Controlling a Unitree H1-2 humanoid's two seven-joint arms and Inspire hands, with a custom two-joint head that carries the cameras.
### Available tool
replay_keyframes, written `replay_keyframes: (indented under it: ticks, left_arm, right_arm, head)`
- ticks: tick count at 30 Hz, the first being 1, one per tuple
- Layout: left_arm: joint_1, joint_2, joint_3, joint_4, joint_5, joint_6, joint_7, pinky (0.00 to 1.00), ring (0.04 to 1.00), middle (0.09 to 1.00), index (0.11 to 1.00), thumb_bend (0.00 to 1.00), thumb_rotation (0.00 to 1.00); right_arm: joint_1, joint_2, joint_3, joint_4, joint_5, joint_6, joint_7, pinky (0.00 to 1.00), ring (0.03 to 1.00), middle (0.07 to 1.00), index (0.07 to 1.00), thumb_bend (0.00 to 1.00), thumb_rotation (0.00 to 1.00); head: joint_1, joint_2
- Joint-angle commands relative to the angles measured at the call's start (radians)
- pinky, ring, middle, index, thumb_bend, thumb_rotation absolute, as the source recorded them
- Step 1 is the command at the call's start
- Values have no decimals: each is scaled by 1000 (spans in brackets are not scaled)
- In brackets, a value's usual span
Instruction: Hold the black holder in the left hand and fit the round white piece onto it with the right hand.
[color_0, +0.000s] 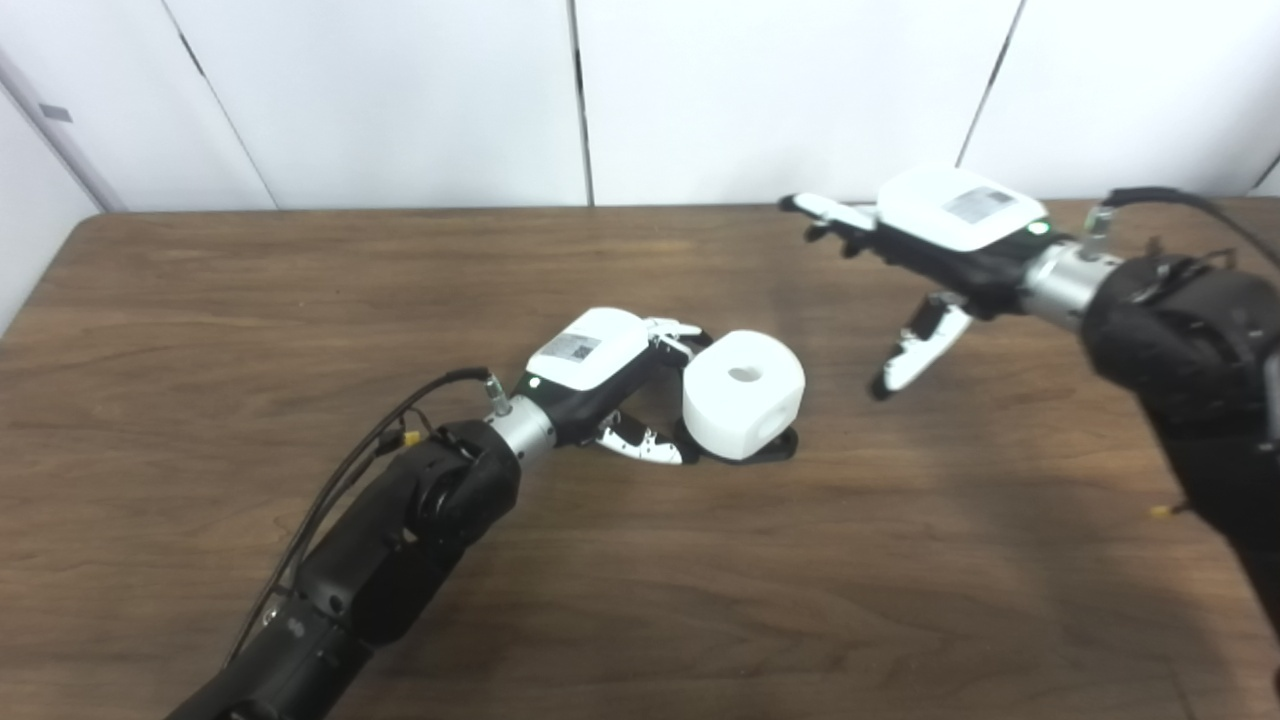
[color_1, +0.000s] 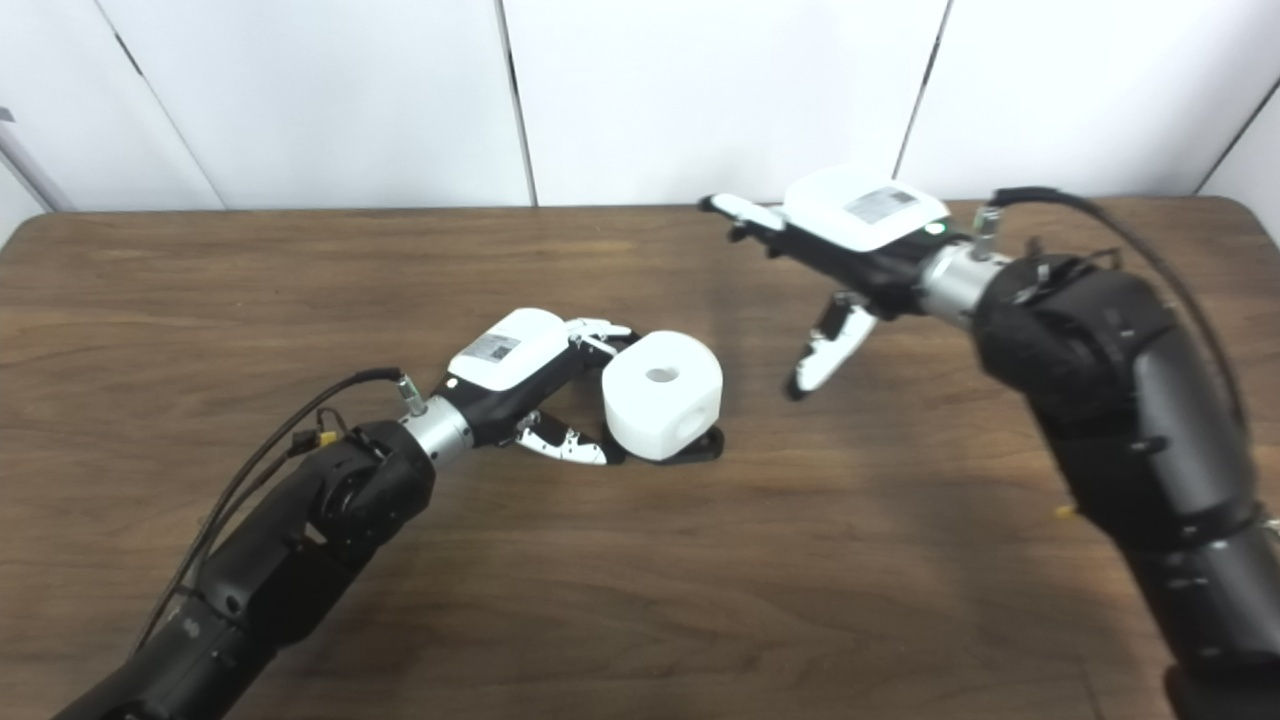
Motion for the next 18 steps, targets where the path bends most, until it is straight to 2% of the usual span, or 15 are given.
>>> replay_keyframes:
  ticks: [1, 3, 6, 9, 12, 13, 14, 15, 18]
  left_arm:
    - [43, 17, -29, 39, -7, 6, -81, 719, 885, 863, 482, 525, 66]
    - [44, 18, -27, 41, -9, 1, -75, 722, 881, 855, 481, 525, 64]
    - [44, 19, -25, 47, -13, -9, -68, 721, 881, 852, 481, 525, 64]
    - [43, 24, -28, 45, -7, -11, -71, 712, 878, 859, 484, 524, 65]
    - [42, 32, -31, 28, -2, 4, -94, 699, 875, 866, 492, 523, 69]
    - [41, 34, -31, 21, -2, 13, -103, 701, 879, 873, 565, 706, 128]
    - [46, 33, -23, 10, 7, 34, -98, 703, 881, 876, 602, 800, 159]
    - [54, 30, -10, -4, 16, 62, -88, 701, 880, 881, 702, 909, 216]
    - [75, 28, 30, -38, 32, 127, -59, 695, 887, 903, 847, 989, 280]
  right_arm:
    - [-10, -34, -37, -32, 21, 19, -21, 581, 762, 849, 917, 930, 112]
    - [21, -35, -65, -30, 26, 24, -71, 545, 722, 800, 817, 863, 68]
    - [72, -1, -117, -20, 18, 16, -194, 469, 627, 698, 729, 776, 69]
    - [118, 52, -163, 2, 39, -16, -336, 446, 571, 630, 672, 712, 56]
    - [150, 101, -182, 10, 33, -9, -426, 452, 558, 617, 665, 665, 84]
    - [156, 109, -184, 13, 31, -11, -446, 454, 558, 622, 668, 654, 91]
    - [168, 126, -189, 18, 28, -11, -480, 456, 558, 625, 670, 648, 95]
    - [179, 143, -195, 23, 30, -12, -513, 464, 569, 647, 671, 643, 101]
    - [204, 183, -203, 34, 39, -2, -578, 474, 577, 664, 672, 629, 92]
  head:
    - [1, 1]
    - [0, -1]
    - [-5, -2]
    - [-8, -4]
    - [-9, -5]
    - [-9, -5]
    - [-5, -5]
    - [-5, -5]
    - [0, -9]
